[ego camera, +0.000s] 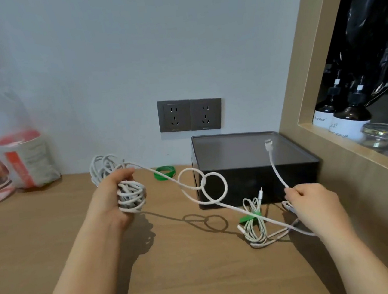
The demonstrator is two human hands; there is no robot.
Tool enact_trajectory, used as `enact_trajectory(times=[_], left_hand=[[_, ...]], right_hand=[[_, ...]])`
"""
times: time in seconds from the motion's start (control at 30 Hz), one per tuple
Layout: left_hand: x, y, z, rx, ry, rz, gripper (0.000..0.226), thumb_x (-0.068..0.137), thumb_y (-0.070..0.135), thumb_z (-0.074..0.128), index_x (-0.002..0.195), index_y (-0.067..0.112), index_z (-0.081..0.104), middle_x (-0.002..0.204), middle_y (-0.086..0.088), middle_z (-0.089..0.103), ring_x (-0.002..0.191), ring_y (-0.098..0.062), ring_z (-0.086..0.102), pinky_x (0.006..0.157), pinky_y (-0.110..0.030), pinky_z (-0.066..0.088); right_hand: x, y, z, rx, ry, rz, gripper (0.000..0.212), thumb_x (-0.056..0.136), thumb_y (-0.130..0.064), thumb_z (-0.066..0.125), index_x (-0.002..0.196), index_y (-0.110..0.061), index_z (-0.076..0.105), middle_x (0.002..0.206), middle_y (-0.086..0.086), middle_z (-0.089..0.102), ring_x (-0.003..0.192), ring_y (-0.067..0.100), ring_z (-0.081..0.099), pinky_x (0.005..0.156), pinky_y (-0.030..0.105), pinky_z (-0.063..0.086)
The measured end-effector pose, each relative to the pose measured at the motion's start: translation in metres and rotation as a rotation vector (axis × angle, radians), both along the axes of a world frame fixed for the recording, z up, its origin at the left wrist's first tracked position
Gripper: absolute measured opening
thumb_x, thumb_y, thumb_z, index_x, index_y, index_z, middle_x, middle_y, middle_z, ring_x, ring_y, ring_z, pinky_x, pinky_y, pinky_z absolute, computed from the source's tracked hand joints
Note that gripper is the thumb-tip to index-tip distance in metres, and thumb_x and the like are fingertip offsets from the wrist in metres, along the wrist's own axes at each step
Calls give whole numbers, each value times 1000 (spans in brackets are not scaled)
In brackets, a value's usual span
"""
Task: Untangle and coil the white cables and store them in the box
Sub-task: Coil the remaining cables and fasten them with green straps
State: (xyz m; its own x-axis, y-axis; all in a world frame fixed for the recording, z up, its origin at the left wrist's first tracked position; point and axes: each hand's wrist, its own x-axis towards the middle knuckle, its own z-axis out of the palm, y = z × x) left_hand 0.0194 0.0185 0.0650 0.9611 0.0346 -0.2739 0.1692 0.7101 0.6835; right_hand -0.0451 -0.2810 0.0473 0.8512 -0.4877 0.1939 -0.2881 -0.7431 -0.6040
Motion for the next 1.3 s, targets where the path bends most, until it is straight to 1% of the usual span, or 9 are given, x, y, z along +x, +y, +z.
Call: enact_trajectory(times=[0.2,0.3,0.43,0.6,0.7,0.83,0.97,1.1,1.3], left_hand=[[-5,-28,18,151,-42,-94,29,87,9,56,63,14,39,38,5,39,26,-6,38,31,-11,30],[-13,-50,24,259,-81,-93,24,84,5,60,66,10,45,45,0,46,27,-9,43,30,-12,33],[-20,-63,33,290,-160,-159,24,83,5,62,65,10,47,56,-4,45,32,-11,44,34,-15,37],[-33,-72,52,254,-258,-276,19,81,6,63,66,9,51,52,-4,46,39,-12,47,44,-20,44],[-41,-79,66,169,-276,-340,15,70,7,65,63,10,52,52,-3,45,39,-11,45,44,-19,43],[-48,-87,85,0,-230,-384,11,65,8,64,60,9,54,51,-2,49,36,-10,48,42,-16,45],[-53,-96,102,-259,-176,-456,10,66,11,62,67,1,65,55,2,53,37,-6,48,44,-10,41],[-54,-100,114,-436,-233,-426,23,71,14,58,88,1,64,45,5,50,35,-4,48,44,-9,40],[-62,-110,116,-564,-359,-480,12,57,2,72,66,0,67,54,1,54,40,-7,53,40,-16,46]], right_hand=[[0,12,9,-179,132,-19,23,96,-27,42,111,-15,56,105,6,57,96,27,52,81,36,43],[-7,31,31,-49,-184,26,27,89,-10,46,116,-16,50,123,7,51,116,26,43,92,37,34],[-16,59,55,220,-455,293,25,84,-2,51,99,-22,48,105,-3,47,104,13,45,75,21,34],[-1,67,61,428,-254,291,72,83,-32,68,141,-31,25,145,-3,31,133,20,31,103,37,33],[1,61,76,795,-337,319,58,89,-30,62,138,-31,31,117,-4,58,98,15,60,78,25,47],[-3,48,95,864,-408,452,25,96,-19,49,120,-26,52,89,-3,66,49,6,43,43,16,35],[-8,37,96,986,-591,456,59,96,-9,48,136,-48,28,83,2,70,45,7,36,39,16,31],[-12,22,79,845,-571,288,76,92,-7,56,146,-41,15,83,0,71,50,7,47,47,17,40],[-12,31,75,689,-320,343,23,88,-7,61,106,-21,63,88,-1,67,84,12,61,74,21,51]])
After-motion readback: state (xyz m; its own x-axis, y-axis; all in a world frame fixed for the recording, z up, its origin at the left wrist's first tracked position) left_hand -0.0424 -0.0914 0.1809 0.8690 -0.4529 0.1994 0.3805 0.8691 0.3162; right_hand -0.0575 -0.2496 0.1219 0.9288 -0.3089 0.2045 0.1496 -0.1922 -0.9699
